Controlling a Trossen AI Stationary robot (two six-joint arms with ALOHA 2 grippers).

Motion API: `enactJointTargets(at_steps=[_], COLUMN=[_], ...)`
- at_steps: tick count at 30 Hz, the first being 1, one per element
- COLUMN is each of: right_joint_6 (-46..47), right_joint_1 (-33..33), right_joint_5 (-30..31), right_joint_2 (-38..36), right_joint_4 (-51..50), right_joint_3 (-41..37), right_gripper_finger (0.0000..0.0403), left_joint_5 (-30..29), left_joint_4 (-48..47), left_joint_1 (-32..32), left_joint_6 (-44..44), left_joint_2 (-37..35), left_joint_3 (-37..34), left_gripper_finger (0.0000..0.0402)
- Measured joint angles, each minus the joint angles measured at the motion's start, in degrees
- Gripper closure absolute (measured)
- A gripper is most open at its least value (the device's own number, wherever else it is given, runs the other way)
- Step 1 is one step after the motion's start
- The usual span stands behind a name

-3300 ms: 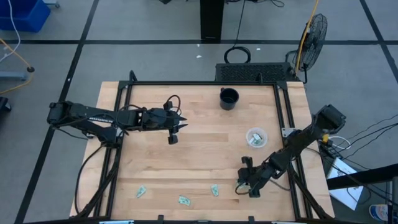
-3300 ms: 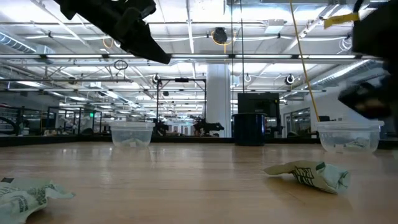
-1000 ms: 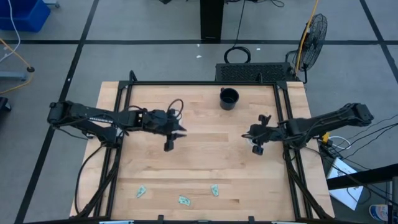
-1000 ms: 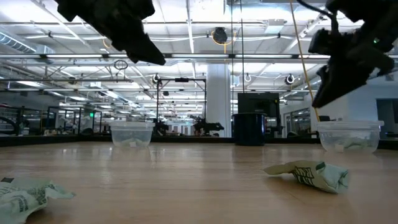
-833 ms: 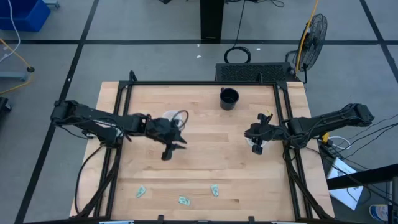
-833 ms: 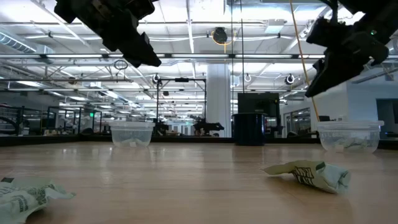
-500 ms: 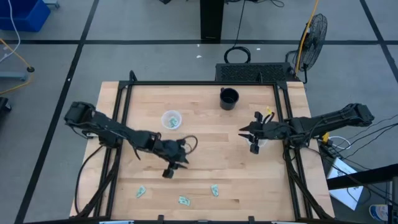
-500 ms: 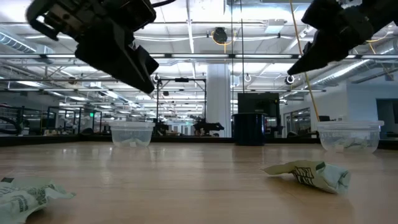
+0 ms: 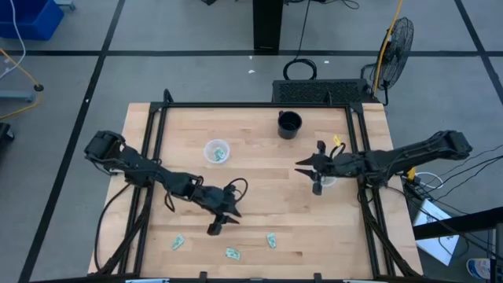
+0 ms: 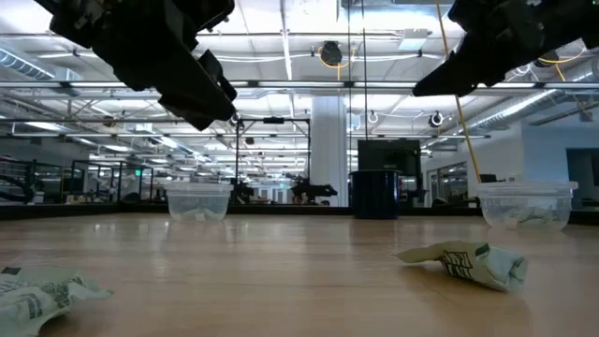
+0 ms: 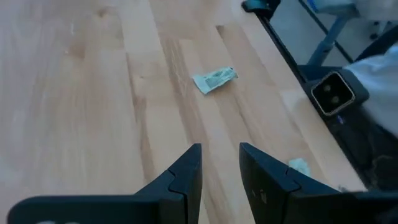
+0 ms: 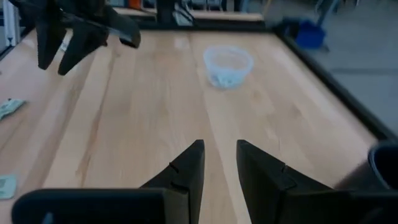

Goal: Pick and place items into bin
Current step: Put the white stevia packet into the left transparent bin

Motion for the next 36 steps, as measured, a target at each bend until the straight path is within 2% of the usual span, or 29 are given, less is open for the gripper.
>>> enactJointTargets(at_steps=[4, 9, 14, 19, 22, 28, 32, 36], right_joint_6=[-6.56, -12.23, -13.25, -13.24, -13.2, -13.12, -13.19, -13.22], right_joint_1=[0.0, 0.0, 0.0, 0.0, 0.0, 0.0, 0.0, 0.0], right_joint_5=[-0.02, -0.02, -0.15, -0.2, -0.22, -0.22, -0.22, -0.21], right_joint_2=[0.73, 0.74, 0.76, 0.76, 0.76, 0.76, 0.76, 0.73], right_joint_4=[10.23, 16.7, 17.82, 18.26, 18.19, 18.19, 18.13, 18.08], right_joint_3=[-3.52, -5.7, -5.75, -5.78, -5.8, -5.8, -5.8, -5.8], right_gripper_finger=[0.0314, 0.0314, 0.0314, 0.0314, 0.0314, 0.0314, 0.0314, 0.0314], left_joint_5=[-1.1, 0.58, 3.37, 0.92, 0.58, 1.46, 6.97, 11.1], left_joint_4=[0.88, 3.71, 7.94, 7.43, 2.39, -17.73, -27.43, -33.04], left_joint_1=[-1.3, -2.16, -3.3, -4.2, -3.89, -4.63, -7.28, -12.24], left_joint_6=[-3.42, -8.03, -9.07, -4.99, -7.48, -21.4, -31.6, -43.03], left_joint_2=[2.56, 5.95, 7.63, 7.56, 7.05, 3.72, 1.75, 0.94], left_joint_3=[-0.06, -0.03, 0.04, 0.02, 0.02, -0.04, 0.0, 0.04], left_gripper_finger=[0.0291, 0.0291, 0.0291, 0.0291, 0.029, 0.0266, 0.0245, 0.0238])
